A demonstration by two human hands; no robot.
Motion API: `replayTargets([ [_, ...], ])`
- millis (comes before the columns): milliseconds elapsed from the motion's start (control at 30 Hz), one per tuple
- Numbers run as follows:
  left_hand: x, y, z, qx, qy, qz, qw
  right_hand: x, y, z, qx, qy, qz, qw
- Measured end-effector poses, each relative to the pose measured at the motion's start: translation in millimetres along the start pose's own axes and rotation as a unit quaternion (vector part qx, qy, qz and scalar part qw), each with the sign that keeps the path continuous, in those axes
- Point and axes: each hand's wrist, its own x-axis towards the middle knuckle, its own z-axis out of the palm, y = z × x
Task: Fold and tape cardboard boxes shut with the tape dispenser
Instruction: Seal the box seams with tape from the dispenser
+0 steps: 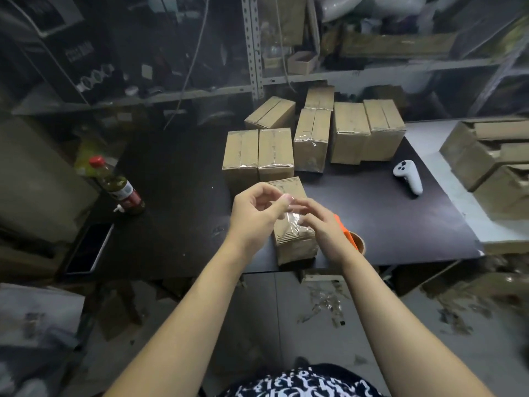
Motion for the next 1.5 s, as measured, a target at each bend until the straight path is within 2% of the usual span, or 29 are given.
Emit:
replayTargets([
  [100, 2.3, -1.3, 2.8, -0.001, 0.021, -0.008, 1.000, -4.6, -4.1, -1.4, 0.022, -0.061, 0.018, 0.998],
  [267, 7.4, -14.2, 2.6, 0.013, 0.070, -0.018, 0.997, -12.7, 8.8, -13.8, 0.054, 0.073, 0.075, 0.993],
  [333, 4.5, -18.8, 3.7, 0.004, 0.097, -0.023, 0.995, -16.1, 12.1, -20.5, 0.074, 0.098, 0.121, 0.985],
  [433, -0.9, -26.9, 4.8, -0.001, 0.121, -0.054, 0.991, -22.0, 15.7, -30.2, 0.166, 0.127, 0.209, 0.955],
  [533, -7.6, -39.0, 7.8, 0.006, 0.157, -0.090, 0.984, -24.1, 21.0, -37.0, 0.206, 0.136, 0.257, 0.935],
  [633, -12.0, -49.9, 9.6, -0.012, 0.196, -0.126, 0.972, -26.0, 21.2, -41.0, 0.158, 0.154, 0.288, 0.932],
  [733, -15.3, -55.6, 6.9, -0.021, 0.212, -0.143, 0.966, -27.1, 18.6, -46.0, 0.096, 0.169, 0.283, 0.939],
  [867, -19.2, -62.4, 4.6, -0.025, 0.217, -0.163, 0.962, -25.4, 18.3, -50.4, 0.093, 0.172, 0.265, 0.944],
  [967, -23.2, -69.1, 7.2, -0.045, 0.225, -0.171, 0.958, -21.4, 26.2, -48.1, 0.000, 0.194, 0.223, 0.955],
  [1067, -30.7, -72.5, 15.2, -0.084, 0.233, -0.165, 0.955, -12.7, 34.3, -46.0, -0.120, 0.249, 0.178, 0.944],
  [1167, -33.2, -76.2, 19.9, -0.108, 0.242, -0.168, 0.949, -3.7, 36.8, -49.9, -0.190, 0.249, 0.166, 0.935],
  [1333, -30.9, -88.0, 15.8, -0.121, 0.279, -0.191, 0.933, 2.9, 31.4, -53.8, -0.175, 0.224, 0.173, 0.943],
  [1500, -30.4, -97.5, 18.0, -0.138, 0.280, -0.227, 0.923, 11.4, 28.9, -59.0, -0.120, 0.223, 0.239, 0.937],
])
